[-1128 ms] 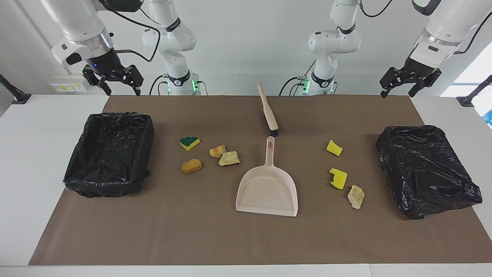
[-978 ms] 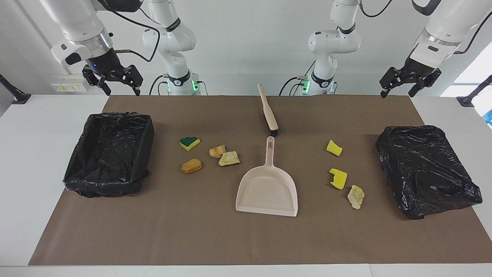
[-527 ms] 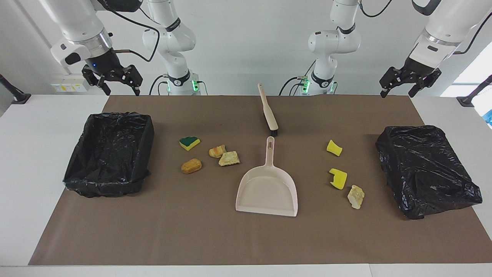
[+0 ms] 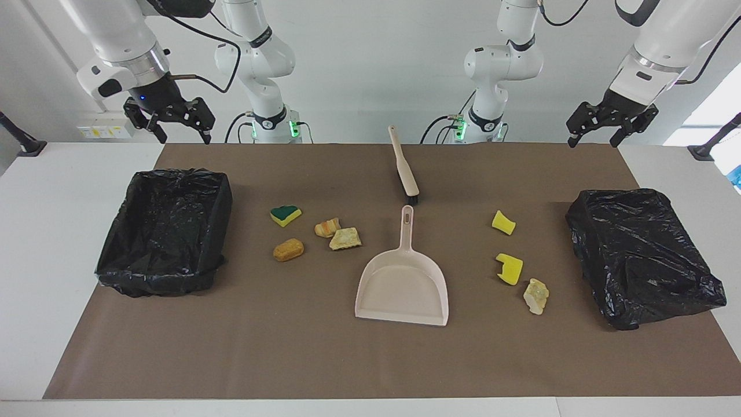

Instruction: Sweep and dump trash in bin

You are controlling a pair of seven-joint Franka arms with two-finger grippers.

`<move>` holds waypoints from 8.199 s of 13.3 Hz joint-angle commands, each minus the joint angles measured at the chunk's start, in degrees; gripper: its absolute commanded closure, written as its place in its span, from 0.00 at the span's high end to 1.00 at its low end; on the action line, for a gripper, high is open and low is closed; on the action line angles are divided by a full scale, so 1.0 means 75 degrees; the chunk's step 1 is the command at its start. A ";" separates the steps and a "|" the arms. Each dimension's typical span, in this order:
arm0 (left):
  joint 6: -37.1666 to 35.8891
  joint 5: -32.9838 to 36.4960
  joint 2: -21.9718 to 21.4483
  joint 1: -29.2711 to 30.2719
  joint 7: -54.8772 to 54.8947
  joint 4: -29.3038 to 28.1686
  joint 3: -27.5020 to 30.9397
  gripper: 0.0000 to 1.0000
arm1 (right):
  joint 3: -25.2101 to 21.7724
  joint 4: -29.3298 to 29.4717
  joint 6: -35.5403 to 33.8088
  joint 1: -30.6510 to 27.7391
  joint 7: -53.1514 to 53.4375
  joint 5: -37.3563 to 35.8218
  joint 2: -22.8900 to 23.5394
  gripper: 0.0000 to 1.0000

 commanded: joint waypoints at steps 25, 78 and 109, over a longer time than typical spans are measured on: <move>0.5151 -0.0533 -0.0712 -0.7561 -0.8238 -0.6316 -0.0008 1.00 | 0.0023 -0.0059 -0.0108 -0.0085 -0.0178 0.0085 -0.0086 1.00; 0.2872 0.3405 0.1963 -0.0823 0.1686 -0.2822 -0.0007 0.00 | 0.1781 -0.0341 0.5576 0.4404 0.8260 -0.3337 0.4203 0.13; 0.4015 0.0346 0.0039 -0.2100 -0.3048 -0.5870 0.0051 0.00 | 0.1828 -0.1945 0.3676 0.2518 -0.7428 -0.1028 0.2000 0.00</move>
